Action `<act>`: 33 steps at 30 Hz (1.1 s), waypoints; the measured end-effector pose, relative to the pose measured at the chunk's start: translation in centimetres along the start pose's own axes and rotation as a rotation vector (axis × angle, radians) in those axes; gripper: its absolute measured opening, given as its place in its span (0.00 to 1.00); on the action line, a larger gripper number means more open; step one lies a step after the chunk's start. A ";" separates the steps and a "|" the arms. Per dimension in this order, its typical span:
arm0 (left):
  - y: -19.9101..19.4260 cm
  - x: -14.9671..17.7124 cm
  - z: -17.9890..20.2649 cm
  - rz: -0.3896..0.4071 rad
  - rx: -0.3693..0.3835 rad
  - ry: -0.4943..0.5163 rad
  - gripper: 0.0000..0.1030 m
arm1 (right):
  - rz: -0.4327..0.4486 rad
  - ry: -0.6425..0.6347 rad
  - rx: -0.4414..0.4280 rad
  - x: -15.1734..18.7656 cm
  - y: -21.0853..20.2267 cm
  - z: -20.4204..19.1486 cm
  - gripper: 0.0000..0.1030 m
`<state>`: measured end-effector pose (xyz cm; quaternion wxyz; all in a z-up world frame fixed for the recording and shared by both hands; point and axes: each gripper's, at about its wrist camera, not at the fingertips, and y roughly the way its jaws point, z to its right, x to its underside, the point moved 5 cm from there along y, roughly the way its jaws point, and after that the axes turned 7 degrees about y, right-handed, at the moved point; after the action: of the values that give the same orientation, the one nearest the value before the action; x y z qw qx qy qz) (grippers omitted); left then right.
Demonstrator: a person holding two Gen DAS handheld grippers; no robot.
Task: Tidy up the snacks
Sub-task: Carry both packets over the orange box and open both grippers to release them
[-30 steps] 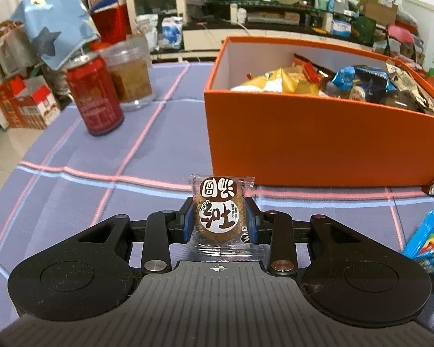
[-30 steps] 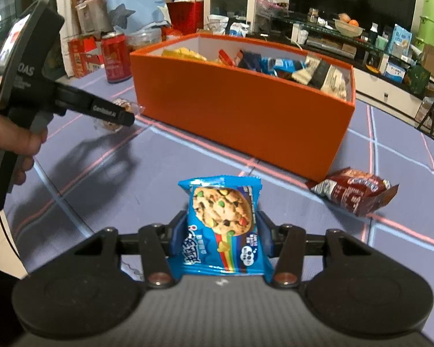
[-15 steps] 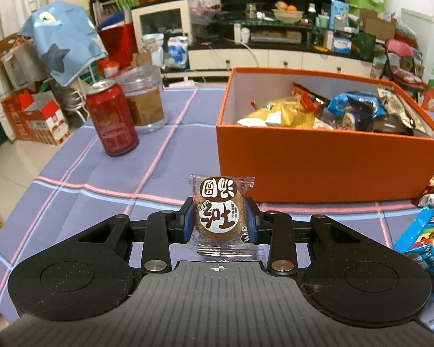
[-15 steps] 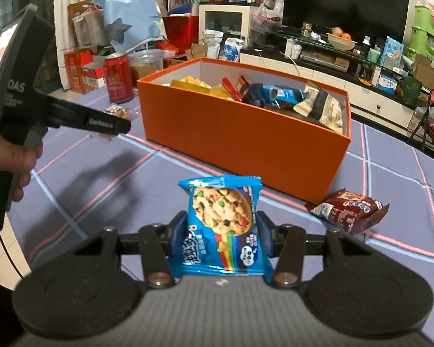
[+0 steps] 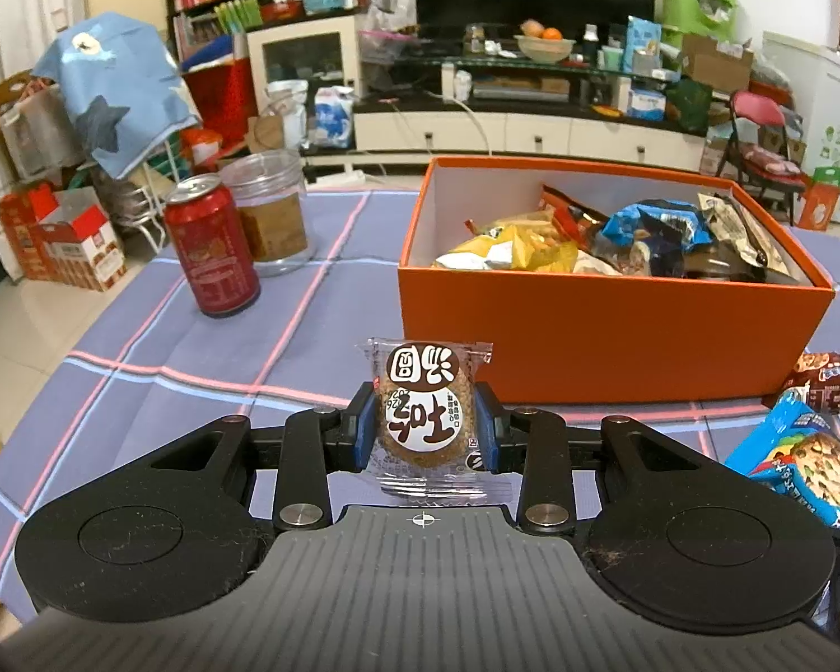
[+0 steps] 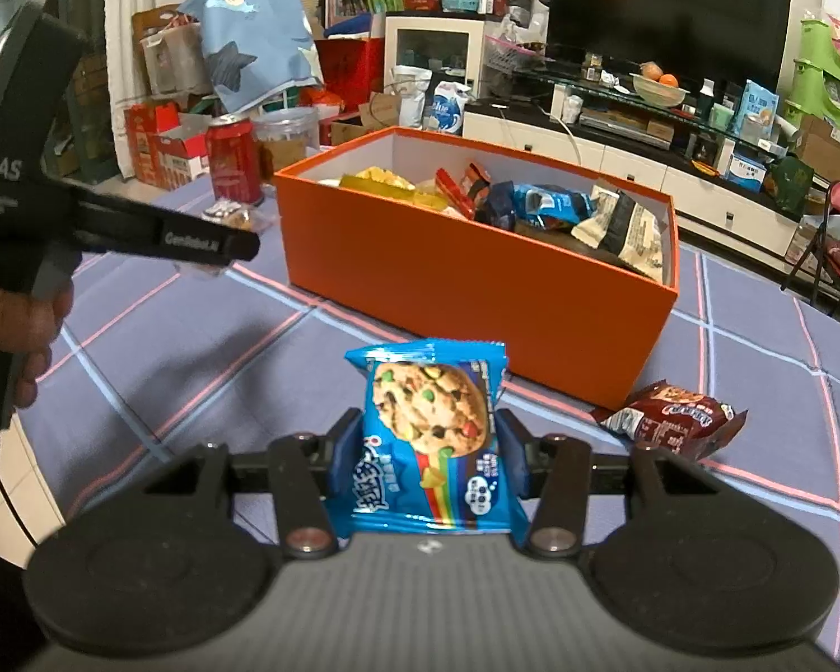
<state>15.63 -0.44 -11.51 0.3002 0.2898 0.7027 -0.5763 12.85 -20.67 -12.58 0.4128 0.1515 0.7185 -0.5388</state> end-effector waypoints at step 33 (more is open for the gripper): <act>4.2 -11.7 1.7 0.103 0.061 -0.042 0.01 | 0.237 0.204 0.044 -14.6 3.9 5.9 0.50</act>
<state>26.61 -2.11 -5.59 0.3351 0.3227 0.6624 -0.5872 26.93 -21.24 -4.51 0.3951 0.2979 0.7218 -0.4839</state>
